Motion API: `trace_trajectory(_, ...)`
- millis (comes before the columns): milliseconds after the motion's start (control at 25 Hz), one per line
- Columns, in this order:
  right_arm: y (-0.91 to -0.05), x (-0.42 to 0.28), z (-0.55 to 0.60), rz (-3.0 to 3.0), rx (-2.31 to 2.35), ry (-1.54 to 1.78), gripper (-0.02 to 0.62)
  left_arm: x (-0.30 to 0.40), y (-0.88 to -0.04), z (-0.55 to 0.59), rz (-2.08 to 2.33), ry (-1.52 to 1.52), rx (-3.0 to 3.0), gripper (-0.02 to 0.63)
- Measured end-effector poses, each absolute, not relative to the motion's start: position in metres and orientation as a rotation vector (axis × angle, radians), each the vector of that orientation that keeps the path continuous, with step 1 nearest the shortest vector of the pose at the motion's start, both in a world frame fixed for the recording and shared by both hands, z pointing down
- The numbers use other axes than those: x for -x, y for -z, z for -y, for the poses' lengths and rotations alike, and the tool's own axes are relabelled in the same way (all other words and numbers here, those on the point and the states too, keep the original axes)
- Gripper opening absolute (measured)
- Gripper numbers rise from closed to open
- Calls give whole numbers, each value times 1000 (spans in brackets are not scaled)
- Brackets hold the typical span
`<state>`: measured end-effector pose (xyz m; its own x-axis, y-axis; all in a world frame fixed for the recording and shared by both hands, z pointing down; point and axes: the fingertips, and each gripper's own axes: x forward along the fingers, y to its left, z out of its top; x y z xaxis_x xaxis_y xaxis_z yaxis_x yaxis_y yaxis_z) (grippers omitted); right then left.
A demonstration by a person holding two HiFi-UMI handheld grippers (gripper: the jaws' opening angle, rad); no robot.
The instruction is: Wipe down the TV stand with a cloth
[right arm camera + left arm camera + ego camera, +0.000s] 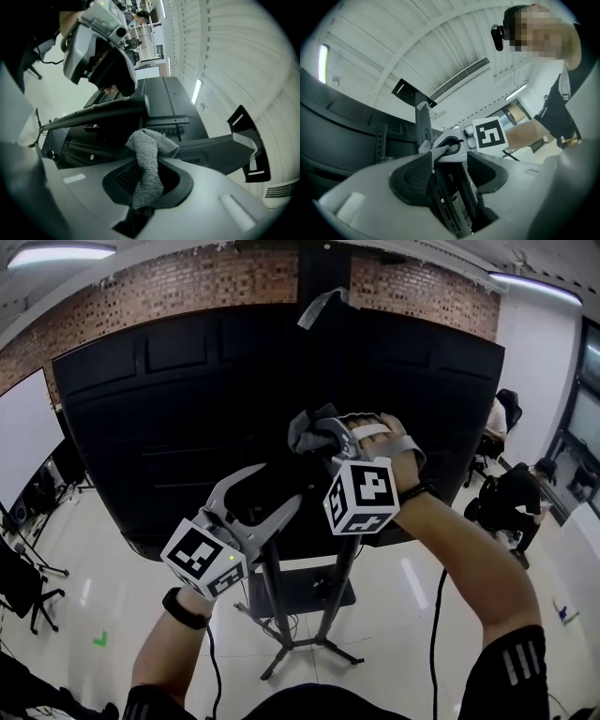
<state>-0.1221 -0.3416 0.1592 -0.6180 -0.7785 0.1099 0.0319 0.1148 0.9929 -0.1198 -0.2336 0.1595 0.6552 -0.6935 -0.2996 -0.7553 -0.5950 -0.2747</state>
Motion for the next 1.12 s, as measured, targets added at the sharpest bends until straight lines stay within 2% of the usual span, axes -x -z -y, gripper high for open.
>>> trace_trajectory(640,-274,120,344,1508,-653,1591,40,121,-252,239,-1193,-182,2613,259)
trace_trajectory(1120,-364,119,346,1586,-604,1448,40,116,-309,242,-1229,-148,2697,259)
